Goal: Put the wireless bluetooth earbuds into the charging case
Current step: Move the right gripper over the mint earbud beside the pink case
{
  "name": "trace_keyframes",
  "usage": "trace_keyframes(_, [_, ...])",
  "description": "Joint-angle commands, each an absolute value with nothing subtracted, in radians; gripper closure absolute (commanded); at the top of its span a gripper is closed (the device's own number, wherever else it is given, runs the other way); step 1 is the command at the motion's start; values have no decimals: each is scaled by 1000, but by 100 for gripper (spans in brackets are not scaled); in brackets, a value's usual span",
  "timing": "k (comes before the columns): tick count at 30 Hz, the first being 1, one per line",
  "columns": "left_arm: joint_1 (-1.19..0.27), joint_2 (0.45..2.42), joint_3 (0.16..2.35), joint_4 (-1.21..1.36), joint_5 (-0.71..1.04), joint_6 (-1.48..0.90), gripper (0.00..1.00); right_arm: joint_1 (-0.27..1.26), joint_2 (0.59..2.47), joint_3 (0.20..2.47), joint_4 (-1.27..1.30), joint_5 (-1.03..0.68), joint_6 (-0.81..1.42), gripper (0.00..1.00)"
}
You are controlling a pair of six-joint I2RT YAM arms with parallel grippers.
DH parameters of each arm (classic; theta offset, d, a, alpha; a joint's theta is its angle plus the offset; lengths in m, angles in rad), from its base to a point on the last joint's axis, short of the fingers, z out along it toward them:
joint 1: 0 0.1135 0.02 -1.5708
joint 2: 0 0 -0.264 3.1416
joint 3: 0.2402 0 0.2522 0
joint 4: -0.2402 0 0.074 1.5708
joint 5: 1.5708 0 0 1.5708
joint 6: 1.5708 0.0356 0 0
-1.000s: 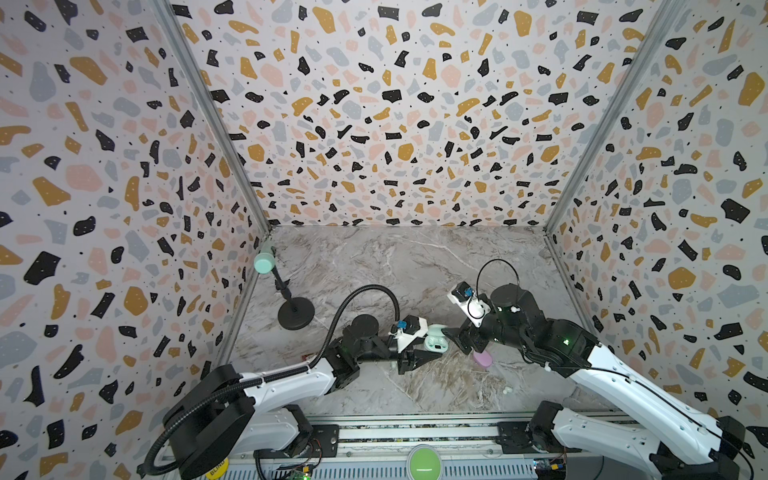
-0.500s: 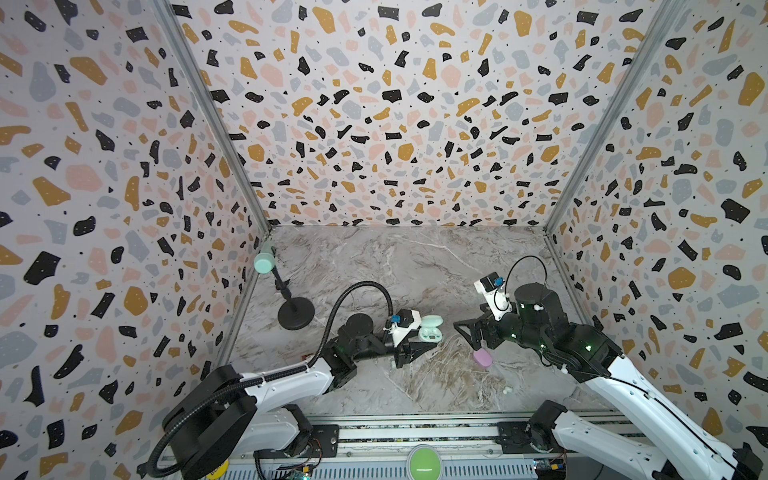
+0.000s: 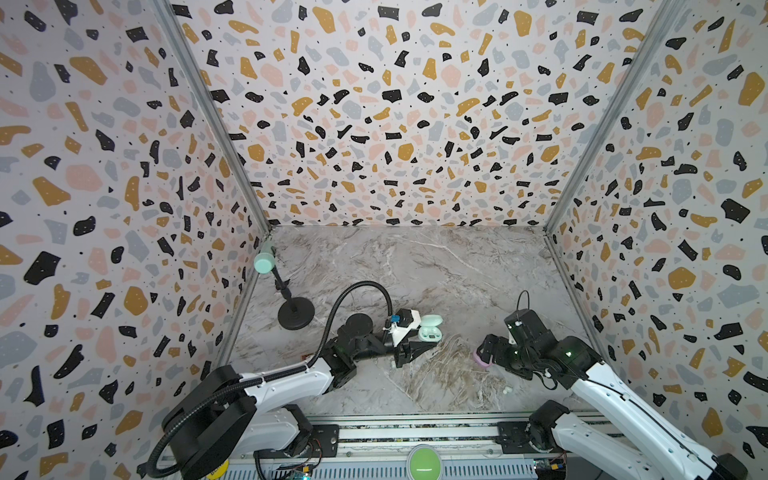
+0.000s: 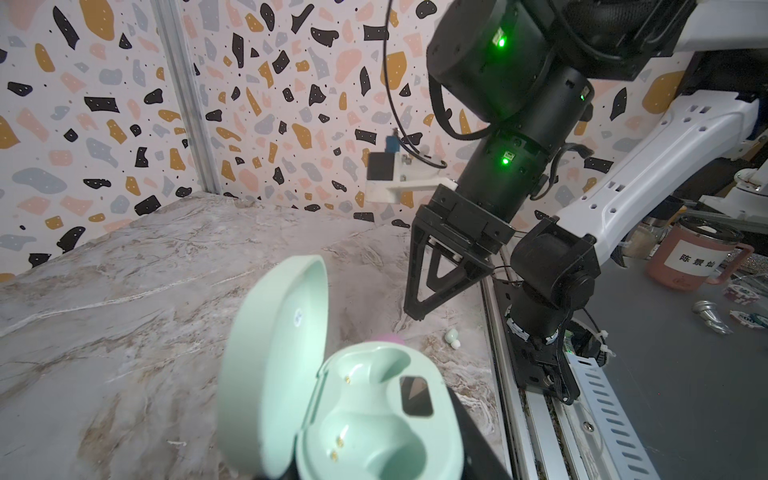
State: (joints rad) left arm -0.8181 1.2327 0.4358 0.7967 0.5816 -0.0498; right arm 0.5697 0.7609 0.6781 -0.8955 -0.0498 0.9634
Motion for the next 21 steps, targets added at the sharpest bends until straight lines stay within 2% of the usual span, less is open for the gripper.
trace_keyframes(1, [-810, 1207, 420, 867, 581, -58, 75, 561, 686, 612, -968, -22, 1136, 14])
trace_keyframes(6, [-811, 1210, 418, 872, 581, -57, 75, 559, 632, 487, -922, -23, 1223, 17])
trace_keyframes(21, [-810, 1200, 416, 866, 579, -54, 75, 560, 736, 402, -843, 37, 1287, 17])
